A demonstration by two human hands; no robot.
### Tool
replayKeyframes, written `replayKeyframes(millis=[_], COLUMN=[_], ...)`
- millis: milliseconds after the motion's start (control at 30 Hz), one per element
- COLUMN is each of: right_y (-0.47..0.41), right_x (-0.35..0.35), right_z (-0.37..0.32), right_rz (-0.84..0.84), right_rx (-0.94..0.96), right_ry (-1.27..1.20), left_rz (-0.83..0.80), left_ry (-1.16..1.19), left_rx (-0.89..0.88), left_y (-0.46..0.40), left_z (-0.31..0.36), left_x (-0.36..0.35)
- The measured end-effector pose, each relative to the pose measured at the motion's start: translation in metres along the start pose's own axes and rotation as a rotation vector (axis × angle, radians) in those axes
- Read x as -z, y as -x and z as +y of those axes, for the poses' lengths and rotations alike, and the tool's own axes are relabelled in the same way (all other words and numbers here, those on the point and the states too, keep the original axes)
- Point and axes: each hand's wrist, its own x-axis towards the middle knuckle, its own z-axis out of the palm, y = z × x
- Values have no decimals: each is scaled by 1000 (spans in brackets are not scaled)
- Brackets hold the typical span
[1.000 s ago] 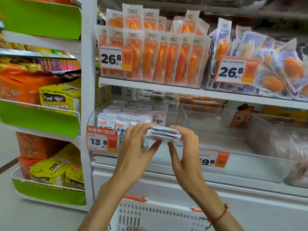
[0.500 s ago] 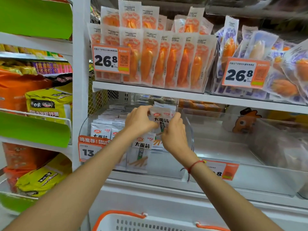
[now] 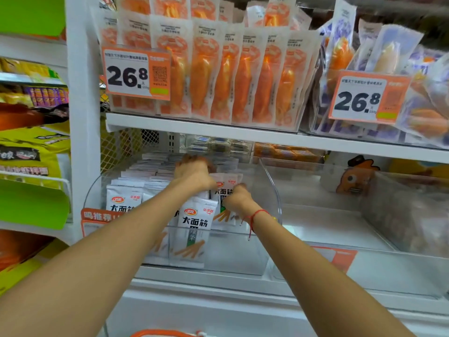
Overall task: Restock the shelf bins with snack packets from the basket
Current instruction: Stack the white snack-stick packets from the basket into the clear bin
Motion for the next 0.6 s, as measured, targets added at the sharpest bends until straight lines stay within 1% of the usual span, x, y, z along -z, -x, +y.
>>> replayKeyframes(millis=[67, 200, 267, 333, 433, 600], right_y=[-6, -10, -11, -12, -14, -16], right_x=[-2, -5, -8, -8, -6, -11], right_z=[2, 6, 9, 13, 16, 14], right_rz=[-7, 10, 9, 18, 25, -20], right_rx=[-12, -5, -11, 1, 36, 32], right_ry=[-1, 15, 66, 168, 228, 173], left_rz=[69, 8, 16, 45, 67, 14], left_ry=[18, -49, -118, -186, -244, -240], left_rx=[-48, -176, -223, -267, -289, -288], left_y=[-2, -7, -10, -12, -14, -19], left_z=[-4, -1, 4, 9, 10, 6], left_x=[0, 2, 0, -2, -2, -4])
